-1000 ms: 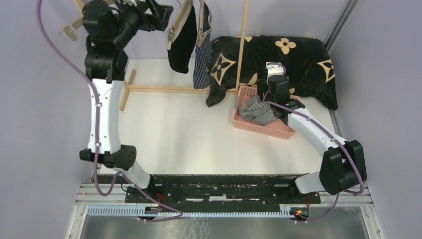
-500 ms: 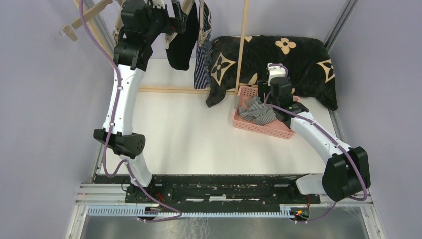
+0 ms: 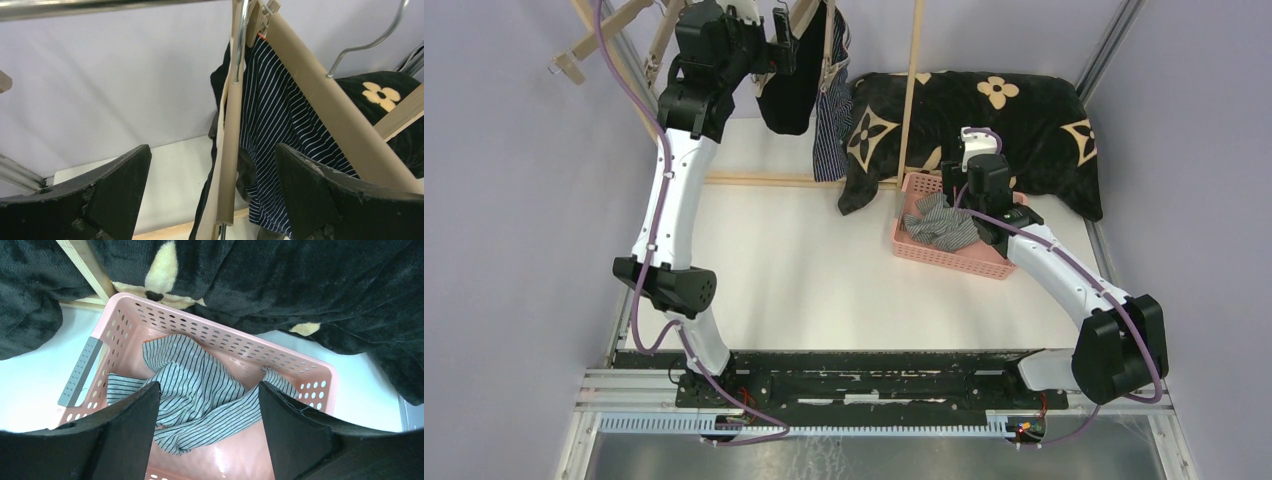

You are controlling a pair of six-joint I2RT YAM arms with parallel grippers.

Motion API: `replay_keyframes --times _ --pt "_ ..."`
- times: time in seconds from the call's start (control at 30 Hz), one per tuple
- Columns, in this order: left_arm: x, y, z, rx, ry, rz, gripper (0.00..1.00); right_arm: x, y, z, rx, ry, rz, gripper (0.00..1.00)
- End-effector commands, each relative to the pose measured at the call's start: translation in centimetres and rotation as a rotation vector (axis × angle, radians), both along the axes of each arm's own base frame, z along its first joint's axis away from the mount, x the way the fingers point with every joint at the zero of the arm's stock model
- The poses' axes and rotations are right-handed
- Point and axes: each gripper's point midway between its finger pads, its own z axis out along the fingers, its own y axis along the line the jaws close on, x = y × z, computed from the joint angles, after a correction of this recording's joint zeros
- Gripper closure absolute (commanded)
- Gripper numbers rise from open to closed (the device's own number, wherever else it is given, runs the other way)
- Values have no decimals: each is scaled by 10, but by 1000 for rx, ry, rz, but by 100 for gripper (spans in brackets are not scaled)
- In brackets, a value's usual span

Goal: Remove the underwear clipped to the hanger

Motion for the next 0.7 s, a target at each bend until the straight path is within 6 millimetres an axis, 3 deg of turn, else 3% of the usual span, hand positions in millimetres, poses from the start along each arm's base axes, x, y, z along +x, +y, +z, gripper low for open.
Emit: replay_keyframes --times 0.0,0.13,0.2,0.23,0.37,0.53,0.67 --pt "0 8 5 43 -26 26 1 5 2 18 28 -66 0 21" --pt "0 7 5 43 -30 22 5 5 3 18 29 -66 2 21" --pt "1 6 7 40 -35 19 34 5 3 17 30 -65 5 21" --pt "0 6 8 38 -40 18 41 5 4 18 33 -65 10 21" --pt "0 4 11 24 -64 10 54 5 6 15 36 -58 20 21" --pt "-3 6 17 20 -86 15 88 5 5 16 33 -60 18 21" --pt "-4 7 23 13 -104 18 97 5 8 18 41 -65 30 21"
